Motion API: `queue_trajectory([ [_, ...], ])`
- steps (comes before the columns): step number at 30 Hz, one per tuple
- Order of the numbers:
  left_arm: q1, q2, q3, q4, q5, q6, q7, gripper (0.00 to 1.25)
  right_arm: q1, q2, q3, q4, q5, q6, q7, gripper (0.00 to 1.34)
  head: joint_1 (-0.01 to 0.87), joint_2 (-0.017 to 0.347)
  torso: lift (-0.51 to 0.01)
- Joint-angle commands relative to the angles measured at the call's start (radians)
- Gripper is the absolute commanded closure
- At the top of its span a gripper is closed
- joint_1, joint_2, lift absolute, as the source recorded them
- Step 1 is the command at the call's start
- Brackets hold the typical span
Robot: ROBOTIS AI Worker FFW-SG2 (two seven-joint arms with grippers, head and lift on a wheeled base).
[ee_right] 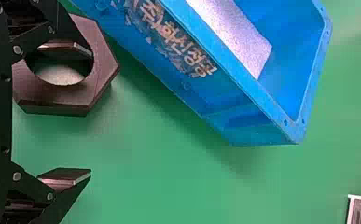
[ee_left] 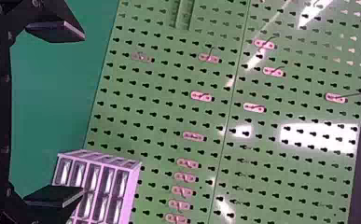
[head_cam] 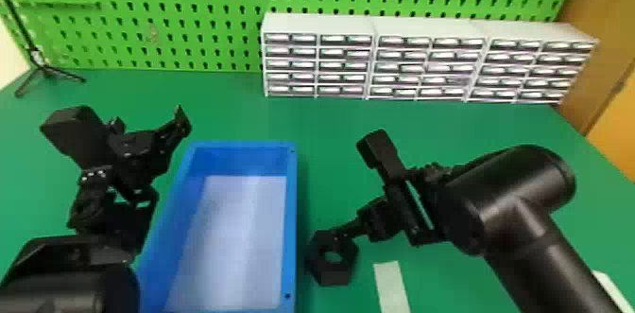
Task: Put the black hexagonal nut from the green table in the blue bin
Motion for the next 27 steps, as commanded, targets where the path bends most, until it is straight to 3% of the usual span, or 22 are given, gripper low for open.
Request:
queue_trajectory([
  [1, 0.0, 0.0, 0.0, 0.0, 0.001, 0.0, 0.0, 0.13, 0.002, -0.004, 0.003, 0.009, 0.001, -0.001, 0.004, 0.38, 0.692, 0.008, -0.097],
  [27, -0.003, 0.0, 0.0, 0.0, 0.001, 0.0, 0.0, 0.13, -0.002, -0.001, 0.023, 0.071, 0.092, -0.039, 0.095, 0.38, 0.692, 0.008, -0.097],
])
